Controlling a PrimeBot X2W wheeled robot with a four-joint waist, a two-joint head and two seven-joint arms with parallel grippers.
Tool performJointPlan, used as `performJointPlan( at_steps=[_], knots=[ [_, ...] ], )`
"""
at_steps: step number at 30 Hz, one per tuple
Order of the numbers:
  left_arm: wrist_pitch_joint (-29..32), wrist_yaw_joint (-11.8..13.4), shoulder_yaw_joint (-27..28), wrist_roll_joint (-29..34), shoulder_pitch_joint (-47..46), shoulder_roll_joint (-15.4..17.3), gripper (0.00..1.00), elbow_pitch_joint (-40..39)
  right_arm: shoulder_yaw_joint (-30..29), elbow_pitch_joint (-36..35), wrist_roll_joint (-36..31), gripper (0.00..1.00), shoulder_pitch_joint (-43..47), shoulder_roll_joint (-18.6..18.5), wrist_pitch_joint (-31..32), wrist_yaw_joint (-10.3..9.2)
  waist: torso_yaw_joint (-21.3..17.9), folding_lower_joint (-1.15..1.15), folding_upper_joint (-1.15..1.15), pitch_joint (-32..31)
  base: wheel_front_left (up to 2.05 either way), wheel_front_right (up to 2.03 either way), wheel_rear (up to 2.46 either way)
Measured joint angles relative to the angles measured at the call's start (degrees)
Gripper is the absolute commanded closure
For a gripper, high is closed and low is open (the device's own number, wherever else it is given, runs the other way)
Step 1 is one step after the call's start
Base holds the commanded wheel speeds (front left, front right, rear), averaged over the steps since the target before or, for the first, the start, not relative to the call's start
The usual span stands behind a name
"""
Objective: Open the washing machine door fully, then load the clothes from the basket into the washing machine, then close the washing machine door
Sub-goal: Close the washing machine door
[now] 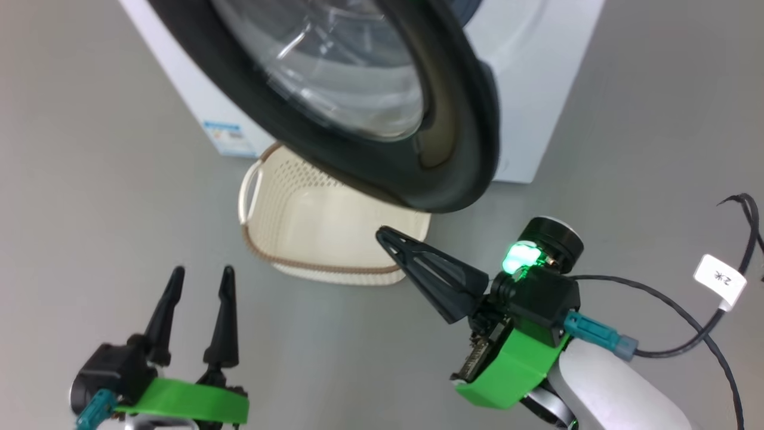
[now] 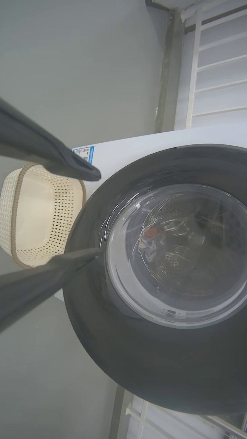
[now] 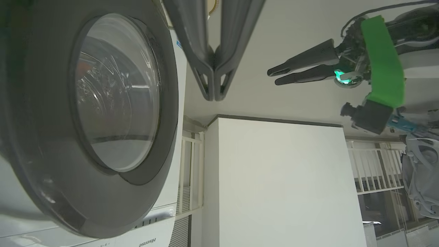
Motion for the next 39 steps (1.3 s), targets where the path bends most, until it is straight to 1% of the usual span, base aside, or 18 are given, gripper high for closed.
performJointPlan(
  at_steps=[6, 18, 20, 21, 25, 31, 36, 39],
  knots=[
    [0.0, 0.5, -1.0, -1.1, -2.2, -0.1, 0.00, -0.6, -0.9, 4.7, 0.0, 1.00, -0.6, -0.5, -0.4, 0.00, 2.5, 0.00, 0.00, 3.8, 0.00, 0.00, 0.00],
    [0.0, 0.7, -2.7, -2.8, -4.7, -0.2, 0.00, -1.2, -9.7, 11.4, -1.7, 1.00, -5.3, -0.6, -2.1, 0.00, 5.5, 0.00, 0.00, 10.1, 0.00, 0.00, 0.00],
    [0.0, 0.7, -2.8, -2.8, -5.0, -0.2, 0.00, -1.2, -10.5, 11.9, -1.9, 1.00, -5.8, -0.5, -2.2, 0.00, 5.6, 0.00, 0.00, 10.6, 0.00, 0.00, 0.00],
    [0.0, 0.7, -2.9, -2.8, -5.6, -0.3, 0.00, -1.2, -12.3, 12.8, -2.1, 1.00, -7.0, -0.5, -2.5, 0.00, 5.8, 0.00, 0.00, 11.5, 0.00, 0.00, 0.00],
    [0.0, 0.6, -3.1, -3.2, -6.1, -0.4, 0.00, -1.1, -15.6, 14.2, -2.5, 1.00, -9.5, -0.3, -3.0, 0.05, 5.9, 0.00, 0.00, 13.4, 0.00, 0.00, 0.00],
    [0.0, 0.3, -3.8, -3.4, -8.3, -0.5, 0.00, -1.0, -18.1, 15.7, -3.5, 1.00, -13.4, 0.6, -3.4, 0.08, 5.6, 0.00, 0.00, 16.1, 0.00, 0.00, 0.00],
    [0.0, -0.2, -4.1, -3.7, -9.5, -0.5, 0.00, -1.0, -19.4, 16.9, -4.2, 1.00, -16.8, 0.6, -3.4, 0.08, 5.3, 0.00, 0.00, 18.0, 0.00, 0.00, 0.00],
    [0.0, -0.6, -5.5, -3.7, -10.7, -0.5, 0.00, -1.0, -20.6, 17.4, -4.6, 1.00, -19.6, 0.4, -3.5, 0.08, 5.2, 0.00, 0.00, 19.6, 0.00, 0.00, 0.00]
  ],
)
